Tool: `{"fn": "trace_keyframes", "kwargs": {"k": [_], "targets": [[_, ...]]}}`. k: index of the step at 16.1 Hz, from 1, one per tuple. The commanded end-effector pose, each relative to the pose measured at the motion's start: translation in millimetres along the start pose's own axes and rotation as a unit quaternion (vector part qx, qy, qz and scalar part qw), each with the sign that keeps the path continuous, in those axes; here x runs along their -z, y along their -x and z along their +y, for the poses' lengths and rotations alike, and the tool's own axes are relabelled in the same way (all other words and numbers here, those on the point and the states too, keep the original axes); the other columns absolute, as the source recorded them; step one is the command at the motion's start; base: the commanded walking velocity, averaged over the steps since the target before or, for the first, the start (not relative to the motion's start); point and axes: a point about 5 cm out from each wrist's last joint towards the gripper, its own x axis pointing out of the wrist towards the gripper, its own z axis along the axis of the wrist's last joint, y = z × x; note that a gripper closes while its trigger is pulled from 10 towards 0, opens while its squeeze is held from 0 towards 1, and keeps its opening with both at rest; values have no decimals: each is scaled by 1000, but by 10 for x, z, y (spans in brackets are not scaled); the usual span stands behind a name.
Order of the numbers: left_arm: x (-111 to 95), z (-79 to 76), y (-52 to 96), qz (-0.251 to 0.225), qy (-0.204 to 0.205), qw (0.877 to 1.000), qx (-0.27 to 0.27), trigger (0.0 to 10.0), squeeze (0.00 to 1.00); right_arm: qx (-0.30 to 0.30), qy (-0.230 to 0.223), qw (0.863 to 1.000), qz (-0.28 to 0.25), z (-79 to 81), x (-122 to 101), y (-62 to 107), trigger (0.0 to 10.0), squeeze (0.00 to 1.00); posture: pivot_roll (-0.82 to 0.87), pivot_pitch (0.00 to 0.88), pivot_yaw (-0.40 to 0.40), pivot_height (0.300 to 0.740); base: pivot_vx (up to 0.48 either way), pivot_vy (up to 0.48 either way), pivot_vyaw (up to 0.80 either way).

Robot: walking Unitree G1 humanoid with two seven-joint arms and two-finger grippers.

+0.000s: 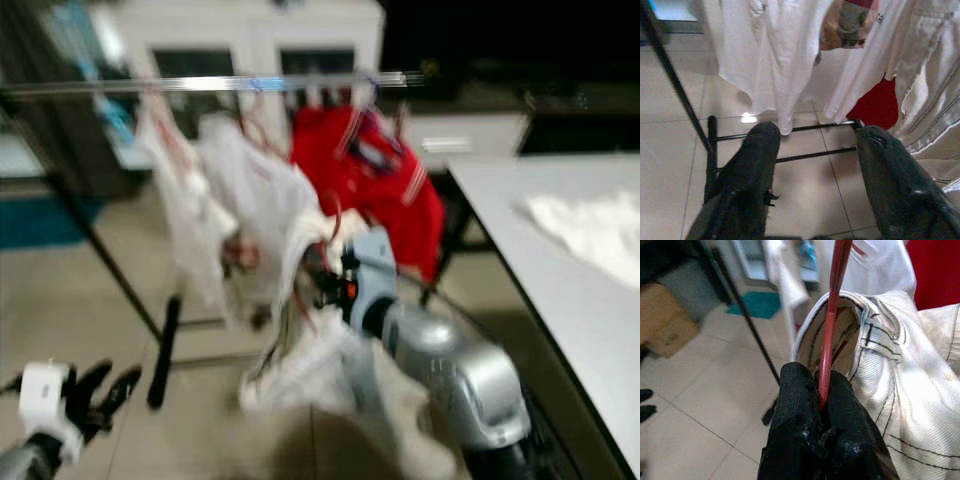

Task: Hang hanger

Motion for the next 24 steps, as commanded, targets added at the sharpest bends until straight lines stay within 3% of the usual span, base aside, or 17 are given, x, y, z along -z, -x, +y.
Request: {"fn": "trace_keyframes", "kwargs": {"k": [1,4,5,6,8,9,11,13,14,16,18,21,24], "targets": [[-28,-38,-4,-7,-5,1000,3,10000,1000,2,3,998,-58,-20,-153,32,10000,0,-5,0,41,740,0,0,763],[-282,-163,-117,-53,25,998,37,10000,1000,21,-40,994,-100,-73,-142,8,10000,0,0,0,38,740,0,0,775],[-361,-212,-153,-65,32,996,43,10000,851,20,-43,994,-100,-87,-106,10,10000,0,2,0,32,740,0,0,788],[-516,-282,-212,-90,43,994,46,10000,447,32,-47,994,-91,-131,10,26,10000,0,4,0,29,740,0,0,794],[-713,-385,-249,-114,31,992,50,10000,247,49,-57,994,-79,-181,169,66,10000,0,5,0,30,740,0,0,800],[-770,-428,-268,-107,6,993,51,10000,212,55,-62,994,-73,-195,243,101,10000,0,8,0,39,740,0,0,800],[-792,-476,-285,-100,5,994,35,10000,184,67,-34,996,-53,-203,350,177,10000,0,-3,0,60,740,0,0,400],[-760,-448,-282,-94,-4,996,1,10000,0,61,-42,996,-46,-209,412,229,10000,0,-8,0,69,740,0,0,0],[-740,-444,-285,-87,9,996,-7,10000,0,58,-39,996,-49,-209,411,243,10000,0,-16,0,77,740,0,0,0],[-702,-504,-279,-98,133,986,31,10000,0,55,-43,996,-50,-195,428,269,10000,0,-32,0,85,740,0,0,0],[-607,-549,-254,-90,162,983,12,10000,0,68,-45,996,-47,-207,468,274,10000,0,-31,0,82,740,0,0,0],[-500,-602,-234,-52,172,984,7,10000,0,78,-58,993,-62,-224,485,286,10000,0,-27,0,76,740,0,0,0],[-477,-549,-246,-28,93,995,-19,10000,0,128,-23,988,-79,-414,478,299,10000,0,-6,0,51,740,0,0,0]]}}
